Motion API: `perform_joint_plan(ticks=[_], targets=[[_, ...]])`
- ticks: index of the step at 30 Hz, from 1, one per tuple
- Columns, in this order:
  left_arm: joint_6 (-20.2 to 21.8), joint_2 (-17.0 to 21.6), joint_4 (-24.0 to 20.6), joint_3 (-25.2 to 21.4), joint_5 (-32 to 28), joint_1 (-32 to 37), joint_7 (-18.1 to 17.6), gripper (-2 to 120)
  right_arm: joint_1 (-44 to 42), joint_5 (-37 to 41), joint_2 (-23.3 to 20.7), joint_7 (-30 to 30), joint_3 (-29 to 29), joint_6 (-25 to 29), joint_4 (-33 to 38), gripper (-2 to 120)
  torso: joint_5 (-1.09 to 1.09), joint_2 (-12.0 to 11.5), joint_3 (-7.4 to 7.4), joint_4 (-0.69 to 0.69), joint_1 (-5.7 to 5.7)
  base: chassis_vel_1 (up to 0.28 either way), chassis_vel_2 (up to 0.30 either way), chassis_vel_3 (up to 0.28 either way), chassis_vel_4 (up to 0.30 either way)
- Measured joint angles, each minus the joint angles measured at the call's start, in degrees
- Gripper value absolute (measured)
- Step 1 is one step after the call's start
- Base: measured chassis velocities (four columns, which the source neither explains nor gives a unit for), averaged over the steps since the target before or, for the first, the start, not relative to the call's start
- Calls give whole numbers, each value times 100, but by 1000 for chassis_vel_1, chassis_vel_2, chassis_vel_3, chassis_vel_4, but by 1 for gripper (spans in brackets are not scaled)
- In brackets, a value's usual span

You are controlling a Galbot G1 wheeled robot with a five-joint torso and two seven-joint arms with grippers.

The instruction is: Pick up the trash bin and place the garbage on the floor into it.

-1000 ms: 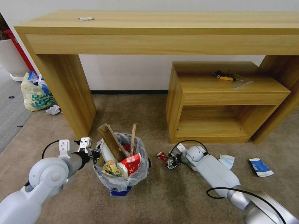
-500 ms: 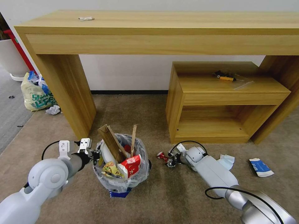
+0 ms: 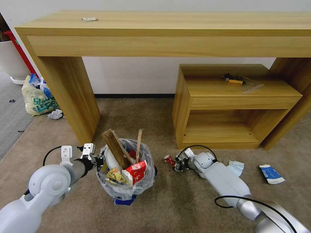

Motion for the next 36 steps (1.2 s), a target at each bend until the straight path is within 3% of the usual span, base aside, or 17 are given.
perform_joint_plan(ticks=[5,8,9,12,17,20,23,28,36], targets=[[0,9,43,5,-14,-49,0,0,-218,321,-169,82,519,31,695,49,1,0,0,-1,0,0,0,0,0],[0,16,123,81,-22,-149,0,0,-457,562,-423,97,1014,33,1694,49,-1,0,0,1,0,0,0,0,0],[0,16,123,81,-22,-149,0,0,-457,562,-423,97,1014,33,1694,49,-1,0,0,1,0,0,0,0,0],[-1,4,268,187,-30,-313,4,0,-675,1074,-775,160,1377,-17,2902,49,0,0,0,-5,0,0,0,0,0],[-1,-26,355,234,-24,-358,14,0,-643,1600,-957,238,1286,-146,3885,49,-1,0,0,0,0,0,0,0,0],[-1,-92,482,424,-19,-583,16,0,-560,1990,-1032,320,965,-366,4787,49,-2,0,0,2,0,0,0,0,0],[-1,-122,597,661,-27,-829,18,0,-533,2174,-984,331,694,-538,5248,49,-2,0,-1,-2,0,0,0,0,0],[-1,-140,702,882,-71,-1071,16,0,-444,2169,-913,252,195,-654,5350,49,-2,0,0,0,0,0,0,0,0],[-1,-54,661,1042,-272,-1265,-49,0,-181,1523,-739,-245,-641,-602,4968,49,-1,0,0,0,0,0,0,0,0]])
